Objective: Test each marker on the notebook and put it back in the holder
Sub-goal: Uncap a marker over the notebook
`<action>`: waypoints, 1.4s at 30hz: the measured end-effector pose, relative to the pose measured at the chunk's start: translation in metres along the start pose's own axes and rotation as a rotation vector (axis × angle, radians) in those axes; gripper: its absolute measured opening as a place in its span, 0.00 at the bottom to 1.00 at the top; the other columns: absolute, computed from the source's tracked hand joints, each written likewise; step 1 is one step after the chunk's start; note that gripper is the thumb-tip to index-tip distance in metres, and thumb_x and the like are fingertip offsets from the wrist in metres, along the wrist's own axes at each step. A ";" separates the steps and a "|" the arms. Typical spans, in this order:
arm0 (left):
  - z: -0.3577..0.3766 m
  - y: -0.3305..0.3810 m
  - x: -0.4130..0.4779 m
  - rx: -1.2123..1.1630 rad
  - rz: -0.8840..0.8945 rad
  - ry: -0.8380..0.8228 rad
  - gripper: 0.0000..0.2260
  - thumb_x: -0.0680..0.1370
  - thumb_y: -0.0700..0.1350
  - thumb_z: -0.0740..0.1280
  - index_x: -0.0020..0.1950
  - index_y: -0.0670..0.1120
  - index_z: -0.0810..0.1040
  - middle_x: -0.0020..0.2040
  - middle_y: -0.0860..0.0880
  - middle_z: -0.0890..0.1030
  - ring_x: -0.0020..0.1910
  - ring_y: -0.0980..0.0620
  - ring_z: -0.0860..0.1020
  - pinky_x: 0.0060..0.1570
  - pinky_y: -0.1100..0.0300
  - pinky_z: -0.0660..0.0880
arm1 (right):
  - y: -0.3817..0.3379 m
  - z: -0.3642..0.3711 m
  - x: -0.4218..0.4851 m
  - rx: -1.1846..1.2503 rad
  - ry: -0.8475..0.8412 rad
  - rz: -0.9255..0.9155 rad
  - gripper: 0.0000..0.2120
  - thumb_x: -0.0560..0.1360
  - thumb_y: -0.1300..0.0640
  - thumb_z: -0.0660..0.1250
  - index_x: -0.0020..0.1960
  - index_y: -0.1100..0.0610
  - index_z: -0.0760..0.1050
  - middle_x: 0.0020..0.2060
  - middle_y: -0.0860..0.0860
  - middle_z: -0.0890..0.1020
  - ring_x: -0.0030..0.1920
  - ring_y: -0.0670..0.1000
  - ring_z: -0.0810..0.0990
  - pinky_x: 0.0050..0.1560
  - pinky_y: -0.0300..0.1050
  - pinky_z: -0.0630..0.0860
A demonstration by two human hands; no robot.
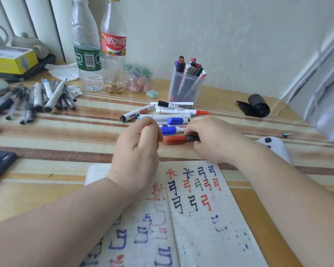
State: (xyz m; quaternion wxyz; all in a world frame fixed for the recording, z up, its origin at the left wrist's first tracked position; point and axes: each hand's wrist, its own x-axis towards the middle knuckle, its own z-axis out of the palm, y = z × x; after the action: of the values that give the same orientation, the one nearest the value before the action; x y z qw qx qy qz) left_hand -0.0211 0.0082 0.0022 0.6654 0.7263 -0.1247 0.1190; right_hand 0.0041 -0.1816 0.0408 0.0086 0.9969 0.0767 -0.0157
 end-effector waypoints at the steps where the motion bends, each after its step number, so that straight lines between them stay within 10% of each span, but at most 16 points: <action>1: 0.000 0.000 0.000 0.008 0.000 0.002 0.13 0.74 0.45 0.54 0.35 0.42 0.73 0.28 0.50 0.71 0.30 0.53 0.69 0.30 0.59 0.65 | 0.000 0.000 0.000 -0.001 0.006 0.013 0.13 0.73 0.60 0.64 0.50 0.44 0.78 0.49 0.43 0.78 0.52 0.52 0.77 0.52 0.52 0.79; 8: 0.006 -0.006 -0.003 0.280 0.137 -0.134 0.02 0.76 0.44 0.64 0.46 0.49 0.77 0.38 0.53 0.77 0.39 0.57 0.73 0.40 0.61 0.71 | 0.011 -0.013 -0.037 0.185 0.165 0.003 0.06 0.74 0.53 0.68 0.49 0.46 0.82 0.42 0.43 0.80 0.47 0.48 0.78 0.46 0.47 0.76; 11: 0.009 -0.009 -0.006 0.424 0.346 -0.307 0.15 0.78 0.51 0.69 0.63 0.50 0.76 0.55 0.55 0.77 0.55 0.55 0.73 0.56 0.62 0.70 | 0.008 -0.020 -0.068 0.483 0.075 -0.009 0.03 0.77 0.50 0.73 0.50 0.44 0.84 0.41 0.41 0.85 0.41 0.42 0.82 0.44 0.44 0.79; 18: 0.012 0.000 -0.016 0.456 0.389 -0.555 0.10 0.84 0.51 0.59 0.61 0.53 0.76 0.43 0.58 0.79 0.44 0.62 0.76 0.44 0.71 0.70 | 0.015 0.002 -0.089 1.495 0.131 -0.056 0.03 0.73 0.62 0.71 0.45 0.59 0.83 0.32 0.59 0.82 0.29 0.53 0.77 0.24 0.41 0.70; 26: 0.015 0.006 -0.021 0.424 0.362 -0.589 0.10 0.85 0.47 0.57 0.61 0.47 0.76 0.44 0.63 0.77 0.44 0.65 0.75 0.45 0.73 0.69 | -0.005 0.028 -0.085 1.401 0.380 -0.182 0.03 0.79 0.61 0.70 0.48 0.61 0.78 0.30 0.46 0.79 0.28 0.43 0.76 0.30 0.35 0.72; 36: 0.014 0.003 -0.022 0.261 0.267 -0.618 0.18 0.82 0.63 0.56 0.65 0.55 0.73 0.38 0.50 0.77 0.36 0.46 0.73 0.39 0.49 0.74 | -0.012 0.024 -0.092 1.412 0.470 -0.272 0.05 0.81 0.61 0.65 0.46 0.59 0.73 0.28 0.47 0.75 0.26 0.44 0.72 0.30 0.35 0.69; 42: 0.009 0.000 -0.020 0.113 0.149 -0.640 0.27 0.79 0.72 0.50 0.65 0.55 0.73 0.38 0.50 0.74 0.38 0.51 0.73 0.41 0.60 0.68 | 0.034 0.005 -0.084 1.397 1.080 0.064 0.13 0.76 0.50 0.68 0.38 0.50 0.67 0.30 0.53 0.68 0.30 0.53 0.67 0.34 0.48 0.65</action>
State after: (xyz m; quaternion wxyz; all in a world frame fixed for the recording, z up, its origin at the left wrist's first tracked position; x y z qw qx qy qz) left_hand -0.0398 -0.0007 -0.0058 0.5405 0.7516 -0.3734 -0.0597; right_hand -0.0741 -0.2284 0.0389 -0.6397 0.6472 0.0152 0.4144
